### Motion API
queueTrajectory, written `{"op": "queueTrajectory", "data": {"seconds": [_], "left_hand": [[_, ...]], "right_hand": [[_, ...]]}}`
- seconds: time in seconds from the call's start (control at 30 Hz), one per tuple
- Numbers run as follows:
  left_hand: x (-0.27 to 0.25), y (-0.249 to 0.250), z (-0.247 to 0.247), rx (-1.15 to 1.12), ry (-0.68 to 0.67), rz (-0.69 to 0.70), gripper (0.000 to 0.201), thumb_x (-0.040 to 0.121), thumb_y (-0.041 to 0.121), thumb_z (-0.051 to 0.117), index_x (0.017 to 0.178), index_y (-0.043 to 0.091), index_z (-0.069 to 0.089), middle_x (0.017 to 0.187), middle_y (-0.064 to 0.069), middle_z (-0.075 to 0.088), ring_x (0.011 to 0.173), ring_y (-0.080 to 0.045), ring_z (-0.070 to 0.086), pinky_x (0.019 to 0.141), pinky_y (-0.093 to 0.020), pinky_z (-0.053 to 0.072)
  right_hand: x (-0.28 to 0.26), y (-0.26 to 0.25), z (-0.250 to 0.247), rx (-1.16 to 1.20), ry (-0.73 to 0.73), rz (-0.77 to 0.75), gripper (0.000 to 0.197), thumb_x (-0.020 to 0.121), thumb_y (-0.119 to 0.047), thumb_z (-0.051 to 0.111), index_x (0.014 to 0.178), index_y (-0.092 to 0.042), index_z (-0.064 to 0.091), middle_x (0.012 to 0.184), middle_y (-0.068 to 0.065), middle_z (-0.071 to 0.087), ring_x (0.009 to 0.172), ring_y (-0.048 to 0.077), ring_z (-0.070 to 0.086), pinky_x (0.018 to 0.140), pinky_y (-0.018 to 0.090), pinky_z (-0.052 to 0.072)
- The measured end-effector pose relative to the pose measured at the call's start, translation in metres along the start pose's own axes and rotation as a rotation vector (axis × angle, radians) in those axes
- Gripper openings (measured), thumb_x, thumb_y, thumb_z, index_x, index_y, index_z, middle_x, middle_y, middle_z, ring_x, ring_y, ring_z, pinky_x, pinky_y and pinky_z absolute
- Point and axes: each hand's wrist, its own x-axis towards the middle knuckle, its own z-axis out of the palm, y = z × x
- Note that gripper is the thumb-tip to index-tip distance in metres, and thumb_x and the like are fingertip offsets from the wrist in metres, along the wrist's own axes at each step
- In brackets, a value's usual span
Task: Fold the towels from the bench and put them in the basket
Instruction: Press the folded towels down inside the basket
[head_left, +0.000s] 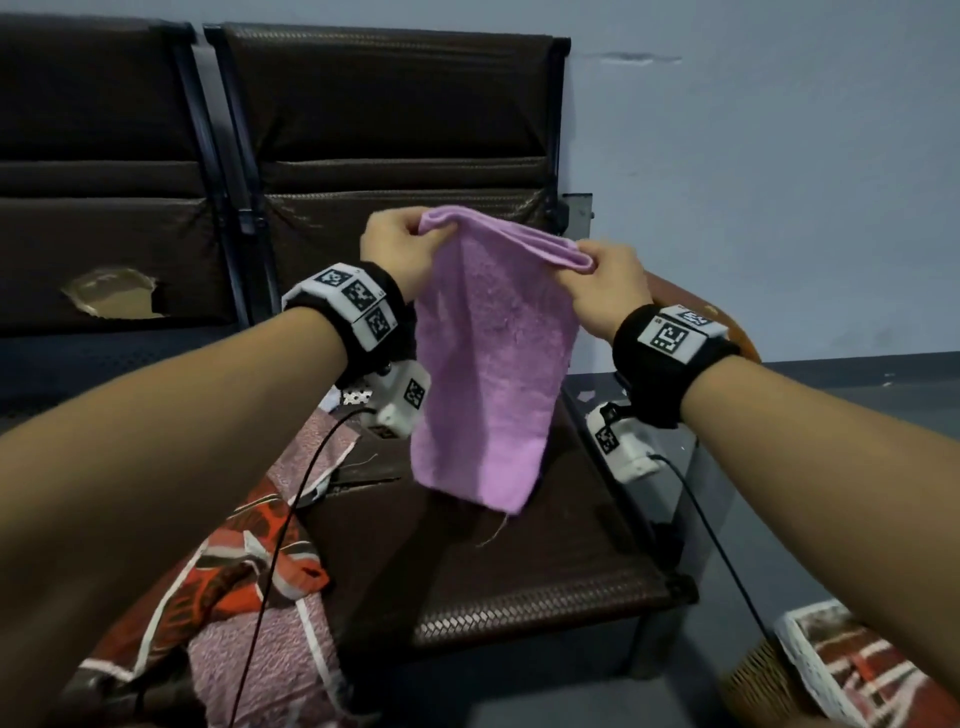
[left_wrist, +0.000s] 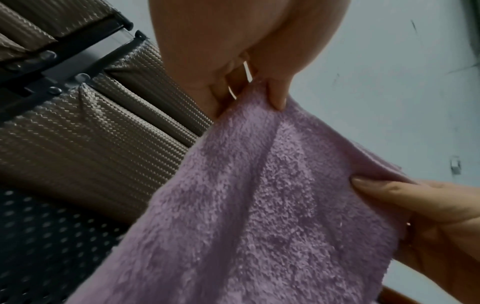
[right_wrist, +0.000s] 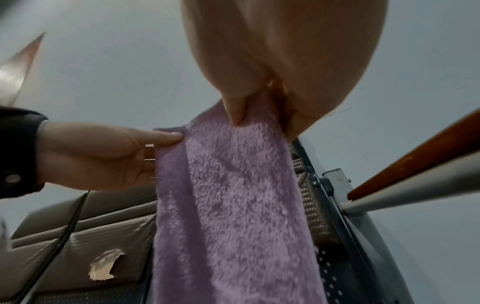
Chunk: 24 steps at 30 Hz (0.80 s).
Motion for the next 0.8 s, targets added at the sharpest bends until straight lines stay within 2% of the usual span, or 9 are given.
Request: {"op": "queueTrajectory", "data": {"seconds": [0.17,0.23,0.3,0.37,0.47,0.57,0.67,0.73,0.8], "left_hand": [[-0.011,-0.009,-0.012,-0.207,-0.072,0.045,0.009,0.088,0.012,0.072,0.093,0.017,0.078,0.086,-0.001,0.076,0.079,-0.004,0.067,0.072,-0.024,0.057],[-0.03,-0.029,-0.018,-0.166,-0.129,-0.013,0.012,0.087,0.008,0.074,0.098,0.011,0.076,0.087,-0.002,0.074,0.08,-0.006,0.065,0.074,-0.024,0.055],[-0.056,-0.055,-0.026,-0.056,-0.228,-0.093,0.013,0.087,0.01,0.074,0.099,0.005,0.075,0.085,-0.006,0.07,0.078,-0.01,0.06,0.072,-0.026,0.05],[-0.083,-0.079,-0.033,0.034,-0.405,-0.219,0.016,0.087,0.014,0.075,0.095,0.0,0.075,0.078,-0.008,0.064,0.072,-0.013,0.056,0.063,-0.026,0.049],[-0.116,-0.103,-0.04,0.245,-0.784,-0.419,0.02,0.087,0.025,0.076,0.071,0.013,0.073,0.064,-0.001,0.062,0.056,-0.009,0.055,0.052,-0.018,0.046],[-0.133,-0.111,-0.039,0.194,-1.046,-0.626,0.02,0.09,0.016,0.07,0.074,0.005,0.068,0.062,-0.007,0.065,0.049,-0.012,0.06,0.049,-0.02,0.049],[-0.134,-0.116,-0.036,0.168,-1.039,-0.684,0.024,0.092,0.012,0.066,0.095,-0.012,0.065,0.07,-0.02,0.06,0.051,-0.022,0.056,0.052,-0.024,0.048],[-0.131,-0.122,-0.031,0.181,-0.925,-0.686,0.019,0.09,0.008,0.065,0.1,-0.009,0.065,0.083,-0.022,0.057,0.059,-0.026,0.053,0.058,-0.029,0.043],[-0.125,-0.13,-0.024,0.193,-0.779,-0.662,0.006,0.089,0.003,0.063,0.084,0.001,0.065,0.083,-0.019,0.055,0.064,-0.025,0.051,0.061,-0.031,0.039]], "right_hand": [[-0.006,0.006,0.007,0.104,-0.051,-0.03,0.019,0.093,-0.028,0.059,0.098,-0.017,0.074,0.082,-0.001,0.073,0.073,0.011,0.064,0.067,0.03,0.051],[-0.017,0.017,0.009,0.057,-0.129,-0.007,0.023,0.093,-0.026,0.059,0.099,-0.01,0.074,0.09,0.012,0.074,0.078,0.019,0.066,0.072,0.036,0.053],[-0.033,0.032,0.012,-0.021,-0.25,0.042,0.025,0.093,-0.025,0.06,0.1,-0.006,0.074,0.095,0.016,0.074,0.082,0.021,0.066,0.078,0.04,0.055],[-0.052,0.047,0.015,-0.121,-0.437,0.121,0.023,0.093,-0.024,0.062,0.101,-0.007,0.075,0.092,0.011,0.074,0.079,0.017,0.063,0.073,0.035,0.054],[-0.084,0.069,0.022,-0.108,-0.779,0.388,0.015,0.091,-0.018,0.067,0.096,-0.004,0.072,0.078,0.009,0.064,0.067,0.019,0.056,0.06,0.027,0.045],[-0.107,0.083,0.026,-0.106,-1.011,0.577,0.014,0.092,-0.019,0.069,0.087,-0.007,0.065,0.065,0.004,0.057,0.051,0.014,0.051,0.046,0.021,0.04],[-0.11,0.089,0.025,-0.127,-1.005,0.633,0.018,0.09,-0.024,0.072,0.084,-0.008,0.066,0.055,0.001,0.055,0.042,0.011,0.049,0.039,0.018,0.037],[-0.105,0.094,0.027,-0.093,-0.912,0.647,0.018,0.089,-0.022,0.072,0.093,-0.005,0.069,0.07,0.007,0.06,0.058,0.017,0.056,0.051,0.022,0.046],[-0.098,0.098,0.035,-0.014,-0.778,0.64,0.012,0.087,-0.015,0.07,0.093,-0.005,0.068,0.085,0.014,0.06,0.078,0.026,0.056,0.069,0.033,0.047]]}}
